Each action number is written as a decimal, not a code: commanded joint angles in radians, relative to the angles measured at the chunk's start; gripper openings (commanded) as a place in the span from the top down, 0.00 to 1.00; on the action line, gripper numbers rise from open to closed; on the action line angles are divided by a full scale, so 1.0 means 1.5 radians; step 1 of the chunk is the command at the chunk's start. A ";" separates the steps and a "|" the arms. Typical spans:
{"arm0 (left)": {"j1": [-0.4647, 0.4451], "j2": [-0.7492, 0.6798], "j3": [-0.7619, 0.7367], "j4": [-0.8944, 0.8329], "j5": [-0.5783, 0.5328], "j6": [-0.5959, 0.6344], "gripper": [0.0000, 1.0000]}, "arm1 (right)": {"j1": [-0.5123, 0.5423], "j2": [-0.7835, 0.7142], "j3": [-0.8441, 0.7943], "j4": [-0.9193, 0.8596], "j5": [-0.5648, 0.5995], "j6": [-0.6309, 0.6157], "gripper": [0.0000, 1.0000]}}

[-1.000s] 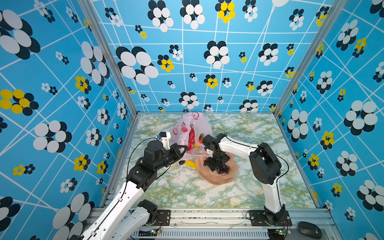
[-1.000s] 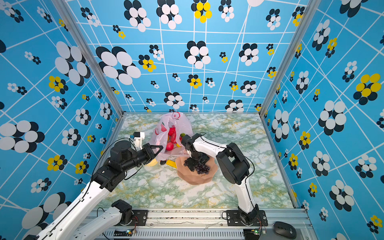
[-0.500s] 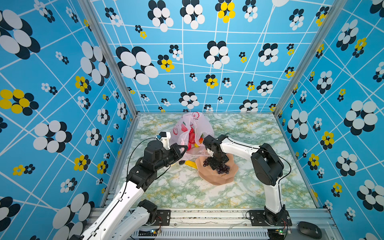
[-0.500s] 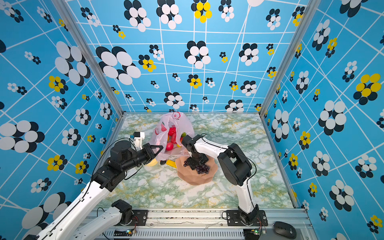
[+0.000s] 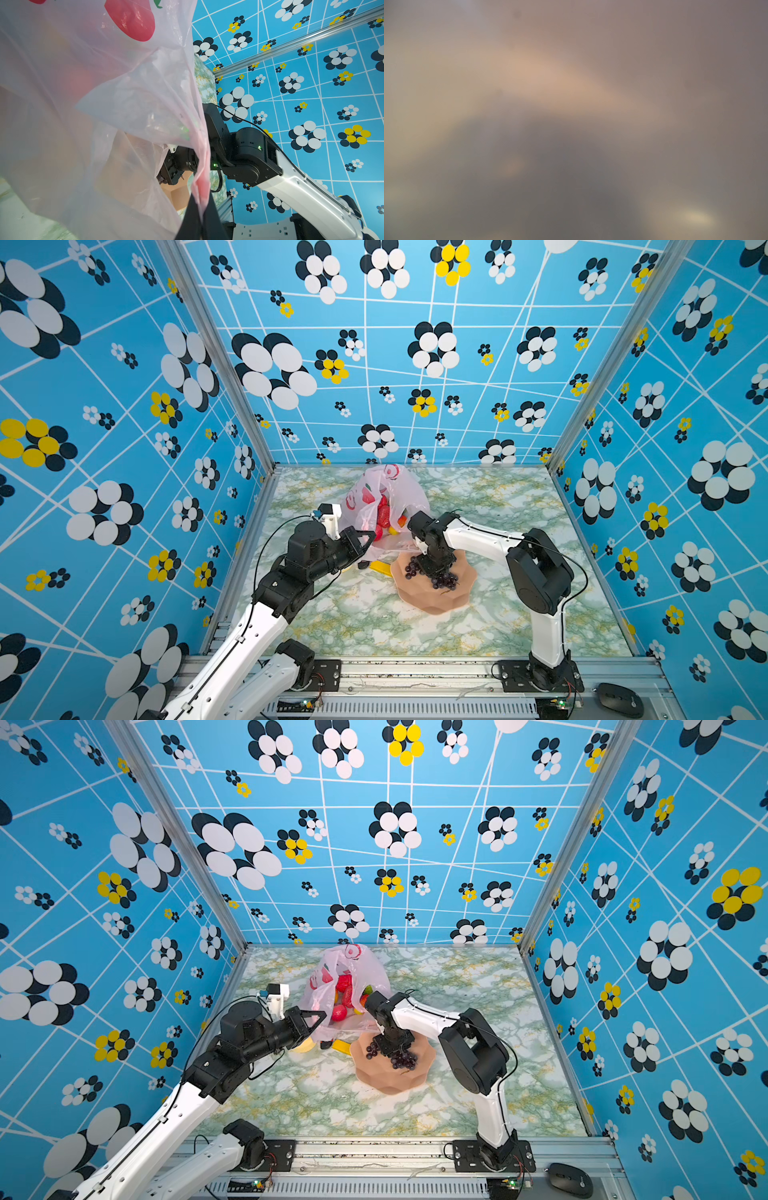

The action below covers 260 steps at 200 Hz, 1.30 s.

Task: Place the fruits into the plastic bag
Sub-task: 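Close the right gripper on the dark grape bunch and lift it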

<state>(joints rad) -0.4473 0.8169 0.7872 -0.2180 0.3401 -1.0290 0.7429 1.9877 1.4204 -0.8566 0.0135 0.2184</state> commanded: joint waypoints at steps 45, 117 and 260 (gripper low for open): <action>0.001 -0.014 -0.005 -0.002 -0.003 -0.004 1.00 | -0.004 -0.112 -0.071 0.116 0.045 0.027 0.76; 0.001 -0.023 -0.004 -0.008 -0.004 -0.008 1.00 | -0.007 -0.214 -0.150 0.218 0.054 0.033 0.86; 0.001 -0.014 -0.010 0.005 0.000 -0.016 1.00 | -0.036 -0.358 -0.280 0.376 -0.018 0.065 0.89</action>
<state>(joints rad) -0.4473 0.7902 0.7864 -0.2184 0.3405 -1.0473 0.7067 1.5085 1.0355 -0.3916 0.0448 0.2813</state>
